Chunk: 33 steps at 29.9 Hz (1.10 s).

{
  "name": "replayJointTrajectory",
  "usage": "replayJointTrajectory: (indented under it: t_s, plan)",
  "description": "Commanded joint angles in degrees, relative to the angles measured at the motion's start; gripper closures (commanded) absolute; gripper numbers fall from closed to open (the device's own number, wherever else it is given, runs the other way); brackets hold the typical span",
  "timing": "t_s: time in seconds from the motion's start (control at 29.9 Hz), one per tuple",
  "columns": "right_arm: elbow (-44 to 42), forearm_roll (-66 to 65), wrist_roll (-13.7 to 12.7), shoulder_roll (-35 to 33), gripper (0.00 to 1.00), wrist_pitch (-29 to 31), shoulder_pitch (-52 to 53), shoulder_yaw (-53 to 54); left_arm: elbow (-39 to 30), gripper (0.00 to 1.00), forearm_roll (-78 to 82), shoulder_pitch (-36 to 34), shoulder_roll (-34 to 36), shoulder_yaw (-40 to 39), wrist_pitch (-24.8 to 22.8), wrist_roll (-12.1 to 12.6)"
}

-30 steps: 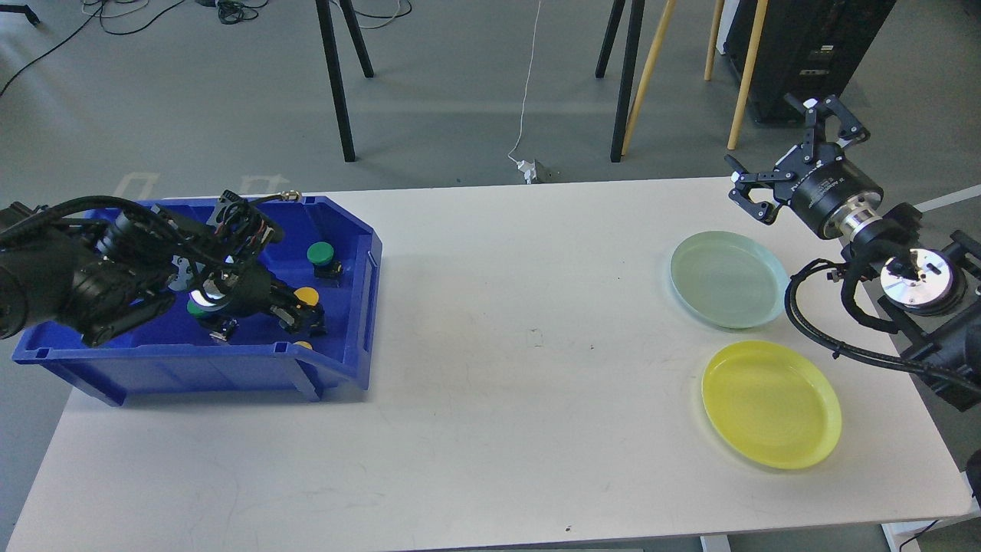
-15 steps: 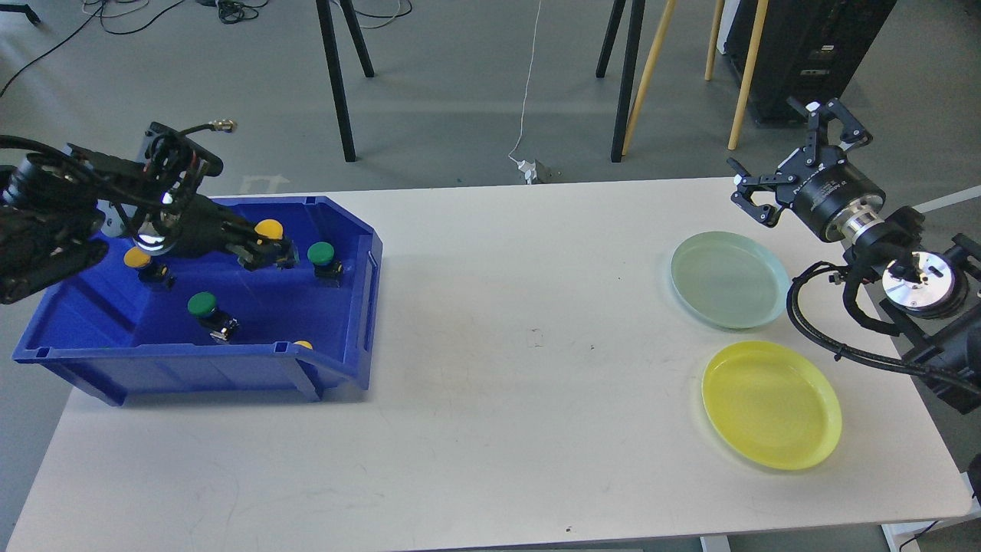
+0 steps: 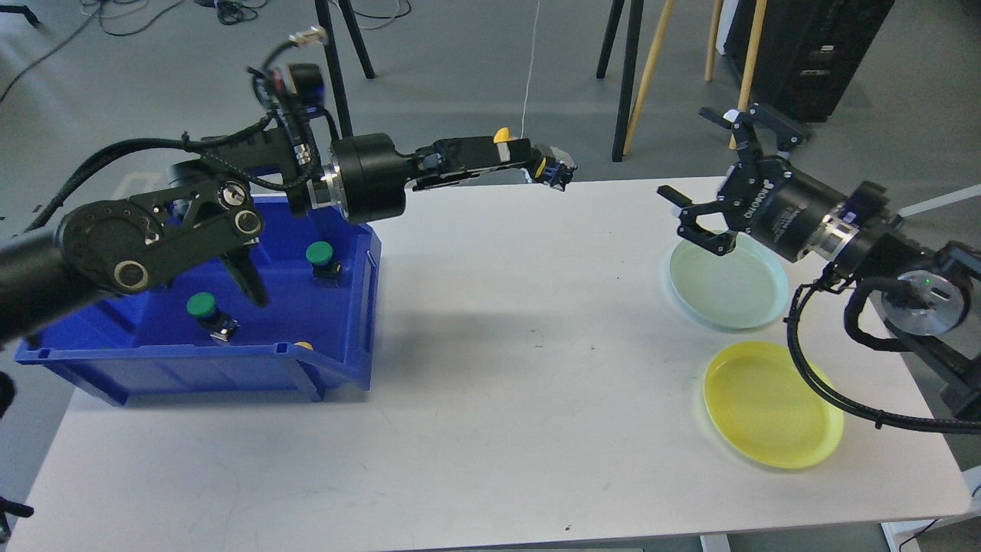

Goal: Pass button and place on color plate
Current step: 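Lift the yellow button out and carry it toward the right gripper, then grasp the yellow button with the right gripper and release the left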

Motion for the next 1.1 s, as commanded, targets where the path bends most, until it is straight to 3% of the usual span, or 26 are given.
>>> replayJointTrajectory:
  t_s: [0.0,0.43,0.63,0.74,0.87,0.94,1.07]
  plan:
    - [2.4,-0.18,0.83,0.4,0.0,0.0,-0.29,-1.59,4.56,0.96,-0.17,3.54,-7.98,-1.94,1.64,-0.01]
    - [2.66,0.43,1.54,2.69,0.01,0.0,1.47,-5.03,6.95,0.95,-0.26,4.78,-9.58,-2.11,2.79,-0.01]
    - [3.98,1.4,1.54,2.6,0.11,0.0,1.38,-5.46,8.09,0.95,-0.44,4.87,-9.75,-2.11,2.79,-0.01]
    - [4.94,1.31,1.63,2.51,0.44,0.0,1.38,-5.82,9.76,0.95,-0.44,4.95,-9.93,-2.2,2.71,-0.01]
    - [5.3,1.31,1.54,2.42,0.74,0.0,1.38,-5.91,9.85,0.95,-0.52,5.04,-10.1,-2.2,2.71,-0.01]
    - [5.04,1.22,1.54,2.6,0.96,0.0,1.3,-5.82,9.85,0.95,-0.53,5.04,-10.1,-2.2,2.62,-0.01]
    - [4.86,1.31,1.45,2.51,0.99,0.0,1.29,-5.56,9.85,0.95,-0.53,5.22,-10.1,-2.29,2.62,-0.01]
